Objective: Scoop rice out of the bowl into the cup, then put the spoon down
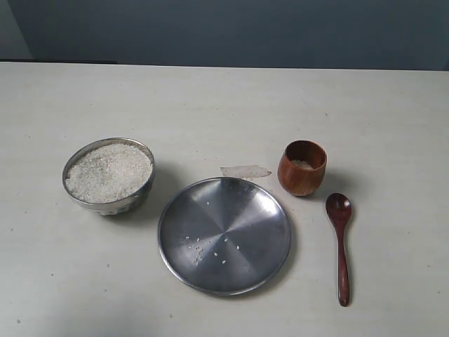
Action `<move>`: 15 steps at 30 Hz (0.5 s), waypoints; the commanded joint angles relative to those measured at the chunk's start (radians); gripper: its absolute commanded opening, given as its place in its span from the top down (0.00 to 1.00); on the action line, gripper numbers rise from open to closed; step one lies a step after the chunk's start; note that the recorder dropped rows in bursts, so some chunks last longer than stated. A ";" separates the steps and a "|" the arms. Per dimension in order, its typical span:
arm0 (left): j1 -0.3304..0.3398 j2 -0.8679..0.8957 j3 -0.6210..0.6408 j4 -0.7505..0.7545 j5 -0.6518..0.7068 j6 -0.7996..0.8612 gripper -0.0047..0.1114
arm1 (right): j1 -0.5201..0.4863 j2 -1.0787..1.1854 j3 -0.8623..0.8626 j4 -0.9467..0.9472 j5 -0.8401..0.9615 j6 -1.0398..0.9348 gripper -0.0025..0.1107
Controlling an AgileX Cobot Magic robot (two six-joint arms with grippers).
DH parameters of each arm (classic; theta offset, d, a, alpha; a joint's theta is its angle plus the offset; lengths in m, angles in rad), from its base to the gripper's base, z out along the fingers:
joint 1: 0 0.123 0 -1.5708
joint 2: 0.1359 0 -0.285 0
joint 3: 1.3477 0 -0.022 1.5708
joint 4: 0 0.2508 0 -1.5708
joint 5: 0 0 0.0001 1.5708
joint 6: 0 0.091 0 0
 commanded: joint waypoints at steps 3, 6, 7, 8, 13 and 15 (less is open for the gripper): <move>-0.009 -0.004 0.004 -0.005 -0.007 -0.002 0.96 | 0.081 0.163 -0.004 -0.006 0.134 -0.005 0.98; -0.009 -0.004 0.004 -0.005 -0.007 -0.002 0.96 | 0.102 0.252 -0.004 -0.004 0.190 -0.005 0.98; -0.009 -0.004 0.004 -0.005 -0.007 -0.002 0.96 | 0.110 0.279 -0.004 -0.002 0.208 -0.005 0.98; -0.009 -0.004 0.004 -0.005 -0.007 -0.002 0.96 | 0.115 0.300 -0.004 0.006 0.220 -0.005 0.98; -0.009 -0.004 0.004 -0.005 -0.007 -0.002 0.96 | 0.144 0.393 -0.004 0.058 0.236 -0.005 0.98; -0.009 -0.004 0.004 -0.005 -0.007 -0.002 0.96 | 0.157 0.418 -0.004 0.072 0.236 -0.007 0.98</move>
